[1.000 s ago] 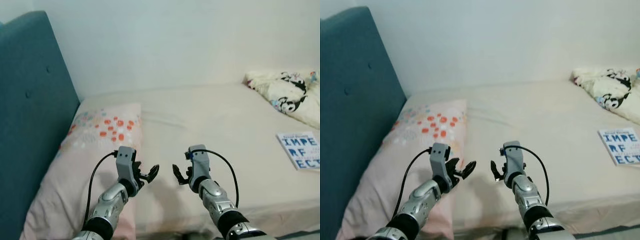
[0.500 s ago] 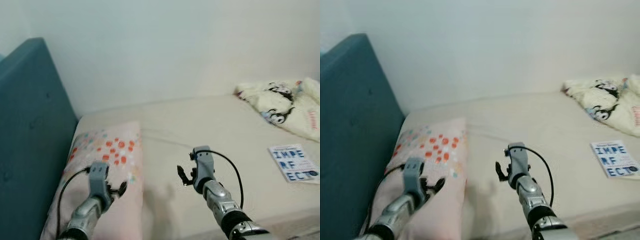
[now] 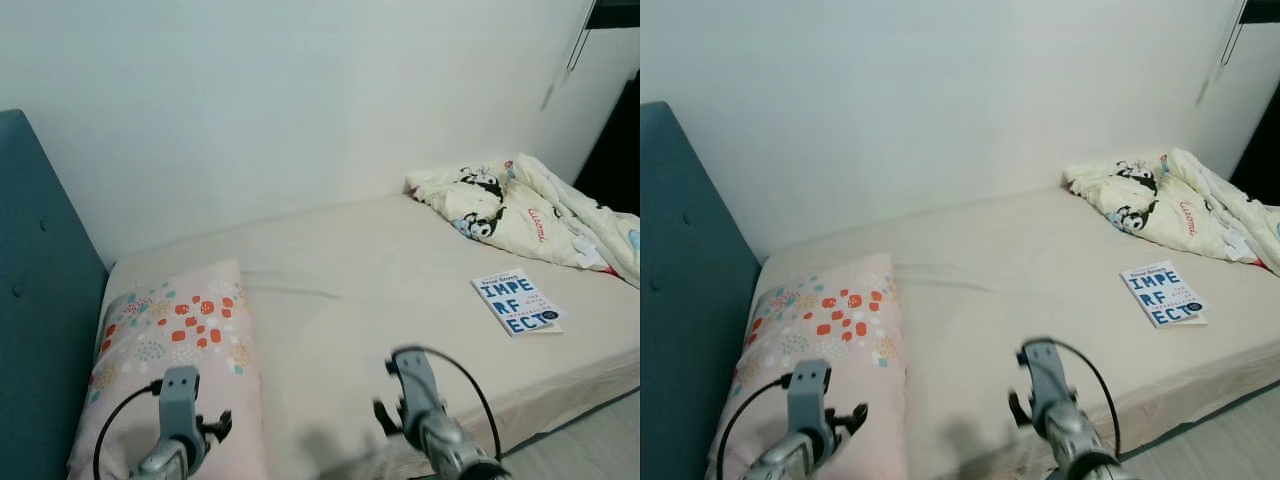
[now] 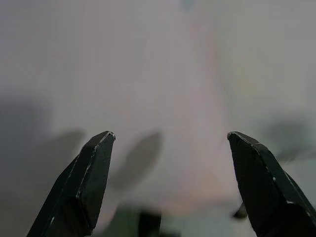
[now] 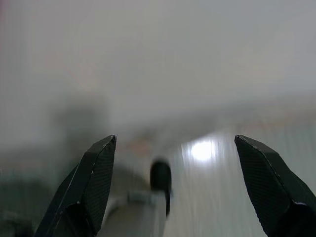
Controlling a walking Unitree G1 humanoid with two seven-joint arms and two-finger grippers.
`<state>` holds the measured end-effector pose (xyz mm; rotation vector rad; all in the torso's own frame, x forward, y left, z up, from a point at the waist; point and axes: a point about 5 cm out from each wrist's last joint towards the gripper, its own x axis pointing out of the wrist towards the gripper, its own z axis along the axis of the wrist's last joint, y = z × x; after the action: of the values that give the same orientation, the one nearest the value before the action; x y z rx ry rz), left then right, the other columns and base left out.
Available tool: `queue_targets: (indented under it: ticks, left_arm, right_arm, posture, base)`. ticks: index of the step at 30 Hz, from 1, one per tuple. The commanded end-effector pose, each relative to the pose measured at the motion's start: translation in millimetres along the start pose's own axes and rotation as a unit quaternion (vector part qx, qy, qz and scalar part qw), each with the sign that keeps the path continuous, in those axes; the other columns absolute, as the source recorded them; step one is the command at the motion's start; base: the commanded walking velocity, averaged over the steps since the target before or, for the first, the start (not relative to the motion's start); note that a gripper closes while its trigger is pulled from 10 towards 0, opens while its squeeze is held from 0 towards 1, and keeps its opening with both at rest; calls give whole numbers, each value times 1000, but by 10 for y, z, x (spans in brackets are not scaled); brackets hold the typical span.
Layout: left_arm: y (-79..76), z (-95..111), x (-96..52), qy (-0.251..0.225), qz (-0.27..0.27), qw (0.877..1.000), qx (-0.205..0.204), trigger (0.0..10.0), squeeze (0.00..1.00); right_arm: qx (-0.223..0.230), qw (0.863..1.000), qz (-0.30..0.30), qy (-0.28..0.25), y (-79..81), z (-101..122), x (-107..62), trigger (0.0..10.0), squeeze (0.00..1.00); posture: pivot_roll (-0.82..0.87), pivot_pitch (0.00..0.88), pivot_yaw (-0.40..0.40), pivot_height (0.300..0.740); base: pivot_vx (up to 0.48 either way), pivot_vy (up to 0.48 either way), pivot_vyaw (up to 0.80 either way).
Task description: Clean up the room
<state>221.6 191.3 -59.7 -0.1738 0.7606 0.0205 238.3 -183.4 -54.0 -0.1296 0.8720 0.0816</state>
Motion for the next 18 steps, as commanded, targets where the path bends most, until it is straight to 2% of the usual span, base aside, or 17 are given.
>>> queue_targets:
  ticks: [1,3,4,6,9,10,14,18]
  left_arm:
    - [36,-110,-25,28,14,1000,1,10000,0]
    - [63,-242,-61,54,25,998,-1,10000,0]
    - [63,-242,-61,54,25,998,-1,10000,0]
    - [89,-365,-105,75,26,997,4,10000,0]
    - [98,-404,-120,81,26,996,9,10000,0]
    - [107,-511,-163,99,15,994,33,10000,0]
    - [102,-606,-199,117,6,992,55,10000,0]
    - [100,-650,-215,124,8,991,56,10000,0]
  right_arm:
    - [9,1000,-6,10,-4,-36,-2,10000,0]
    - [3,999,-17,36,-29,-208,-29,10000,0]
    - [3,999,-17,36,-29,-208,-29,10000,0]
    - [-5,998,-19,55,-40,-348,-57,10000,0]
    - [-9,998,-18,60,-39,-385,-64,10000,0]
    - [-14,998,-18,63,-41,-421,-73,10000,0]
    - [-23,997,-18,68,-40,-452,-80,10000,0]
    - [-33,997,-17,74,-23,-485,-85,10000,0]
  posture:
    - [-33,0,-30,740]
    - [-36,0,-23,740]
    - [-36,0,-23,740]
    - [-34,0,-17,740]
    - [-35,0,-15,740]
    - [-34,0,-5,740]
    - [-32,0,-4,740]
    - [-29,0,-3,740]
  base:
    - [0,-480,0]
    - [0,-480,0]
    - [0,-480,0]
    - [0,-480,0]
    - [0,-480,0]
    - [0,-480,0]
    - [0,-480,0]
    - [0,-480,0]
